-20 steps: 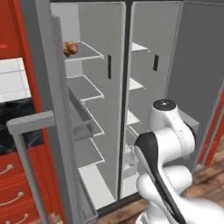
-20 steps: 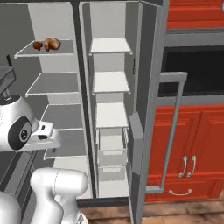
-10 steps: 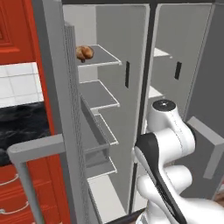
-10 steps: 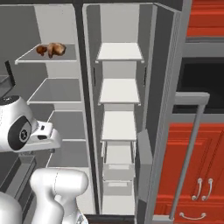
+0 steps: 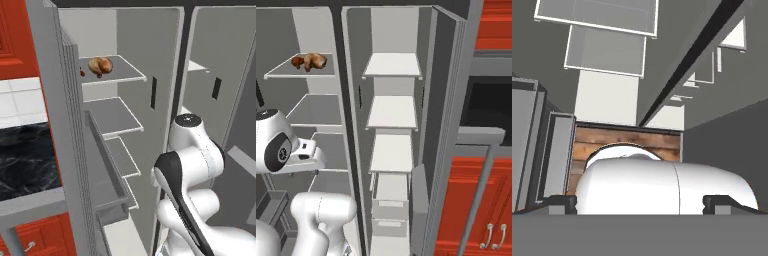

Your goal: Gather the bell pepper and tomato from the fridge and place them on a tray on the dining counter. Then gather the chicken drumsticks from the fridge and place them on the other tray.

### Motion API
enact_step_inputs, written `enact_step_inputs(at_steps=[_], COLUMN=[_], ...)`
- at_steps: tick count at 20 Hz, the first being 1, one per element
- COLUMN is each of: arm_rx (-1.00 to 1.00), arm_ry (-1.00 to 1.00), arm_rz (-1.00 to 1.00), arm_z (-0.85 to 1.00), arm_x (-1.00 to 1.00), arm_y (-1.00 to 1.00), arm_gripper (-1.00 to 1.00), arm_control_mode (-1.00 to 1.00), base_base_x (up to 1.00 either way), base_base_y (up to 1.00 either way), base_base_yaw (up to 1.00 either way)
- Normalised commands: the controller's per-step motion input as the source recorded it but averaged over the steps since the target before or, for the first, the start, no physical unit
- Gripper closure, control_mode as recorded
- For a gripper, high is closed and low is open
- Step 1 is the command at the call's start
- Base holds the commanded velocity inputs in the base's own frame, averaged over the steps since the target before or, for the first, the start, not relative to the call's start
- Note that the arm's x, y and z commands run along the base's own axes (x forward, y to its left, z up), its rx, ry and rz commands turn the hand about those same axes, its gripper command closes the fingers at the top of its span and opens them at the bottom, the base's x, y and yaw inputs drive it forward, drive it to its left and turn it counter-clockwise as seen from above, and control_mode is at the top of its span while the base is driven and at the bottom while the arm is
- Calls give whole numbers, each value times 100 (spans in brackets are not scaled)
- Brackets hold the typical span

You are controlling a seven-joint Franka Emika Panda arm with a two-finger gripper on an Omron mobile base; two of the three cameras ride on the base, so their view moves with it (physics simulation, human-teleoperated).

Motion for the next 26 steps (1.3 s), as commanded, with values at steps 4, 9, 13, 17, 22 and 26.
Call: enact_step_inputs(at_steps=[4, 9, 13, 17, 22, 26], arm_rx=[0, 0, 0, 2, 1, 0], arm_ry=[0, 0, 0, -18, -17, -20], arm_rz=[0, 0, 0, 15, 17, 14], arm_z=[0, 0, 0, 38, 65, 65], arm_x=[0, 0, 0, 71, 79, 64], arm_y=[0, 0, 0, 23, 34, 42], arm_gripper=[-100, -100, -100, -100, -100, -100], arm_control_mode=[100, 100, 100, -100, -100, -100], base_base_x=[70, 68, 64, 0, 0, 0], base_base_y=[0, 2, 15, 0, 0, 0], base_base_yaw=[5, 8, 11, 0, 0, 0])
